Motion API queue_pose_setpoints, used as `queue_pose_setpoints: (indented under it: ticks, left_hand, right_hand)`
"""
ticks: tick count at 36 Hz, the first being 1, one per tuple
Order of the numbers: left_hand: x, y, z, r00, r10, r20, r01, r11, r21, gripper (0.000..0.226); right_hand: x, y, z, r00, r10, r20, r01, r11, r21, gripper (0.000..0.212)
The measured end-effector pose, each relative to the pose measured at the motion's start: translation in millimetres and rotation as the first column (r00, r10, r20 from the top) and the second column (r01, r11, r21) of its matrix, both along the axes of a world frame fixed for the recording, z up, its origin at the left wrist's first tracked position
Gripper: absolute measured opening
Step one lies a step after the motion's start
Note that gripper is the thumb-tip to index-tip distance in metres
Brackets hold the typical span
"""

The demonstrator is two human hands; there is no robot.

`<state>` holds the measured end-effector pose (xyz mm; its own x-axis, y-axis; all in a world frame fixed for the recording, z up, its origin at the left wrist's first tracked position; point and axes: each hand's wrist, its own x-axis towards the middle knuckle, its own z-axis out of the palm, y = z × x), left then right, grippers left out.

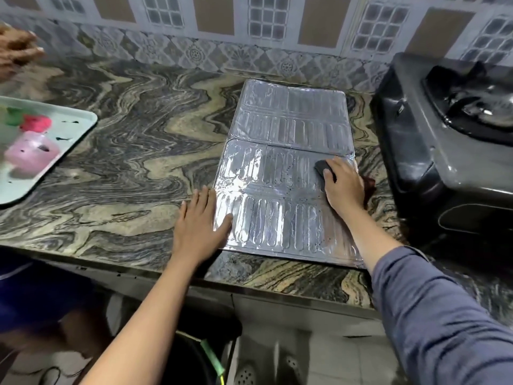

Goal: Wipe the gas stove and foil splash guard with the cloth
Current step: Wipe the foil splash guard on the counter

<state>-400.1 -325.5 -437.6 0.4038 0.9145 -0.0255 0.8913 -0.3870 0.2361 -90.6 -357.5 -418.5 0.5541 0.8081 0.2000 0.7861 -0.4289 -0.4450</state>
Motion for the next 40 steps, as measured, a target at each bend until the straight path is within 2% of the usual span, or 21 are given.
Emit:
queue_pose_setpoints:
  ticks: [3,6,9,12,14,17,19,23,28,40]
  left_hand:
    - [1,-1,-1,1.0,-0.004,-0.002,0.004,1.0,-0.006,0.088]
    - [0,-1,-1,1.0,0.006,-0.007,-0.007,1.0,-0.006,0.089]
    - [0,-1,-2,1.0,0.006,-0.01,-0.006,1.0,-0.013,0.089]
    - [1,1,-3,1.0,0.006,-0.029,-0.006,1.0,-0.007,0.088]
    - [1,2,-4,0.999,0.004,-0.039,-0.004,1.0,-0.002,0.088]
    - [0,3,-6,0.999,0.005,-0.043,-0.005,1.0,-0.002,0.087]
    - [0,3,-8,0.999,0.004,-0.045,-0.004,1.0,-0.001,0.086]
    - [0,3,-8,0.999,0.004,-0.041,-0.004,1.0,-0.003,0.087]
    - [0,1,-5,1.0,0.01,-0.028,-0.01,1.0,-0.007,0.088]
    - [0,0,-2,1.0,0.009,-0.005,-0.009,1.0,-0.005,0.084]
  right_hand:
    - [-14,3,-4,0.988,-0.139,-0.059,0.14,0.99,0.009,0.039]
    - [-22,7,-3,0.983,-0.153,-0.099,0.152,0.988,-0.025,0.042]
    - [-16,4,2,0.991,-0.077,-0.11,0.063,0.99,-0.127,0.047]
    - [-3,-4,6,0.999,0.051,-0.018,-0.053,0.978,-0.203,0.051]
    - [5,-11,6,0.987,0.159,0.035,-0.149,0.968,-0.202,0.052]
    - [10,-17,4,0.964,0.264,0.03,-0.257,0.955,-0.151,0.049]
    - [6,-17,1,0.97,0.24,0.045,-0.233,0.966,-0.116,0.046]
    - [-12,-9,-6,0.998,0.044,0.046,-0.041,0.998,-0.05,0.044]
    - [-30,5,-8,0.995,-0.097,0.016,0.098,0.994,-0.05,0.044]
    - [-46,34,-8,1.0,0.024,0.008,-0.023,0.992,-0.121,0.048]
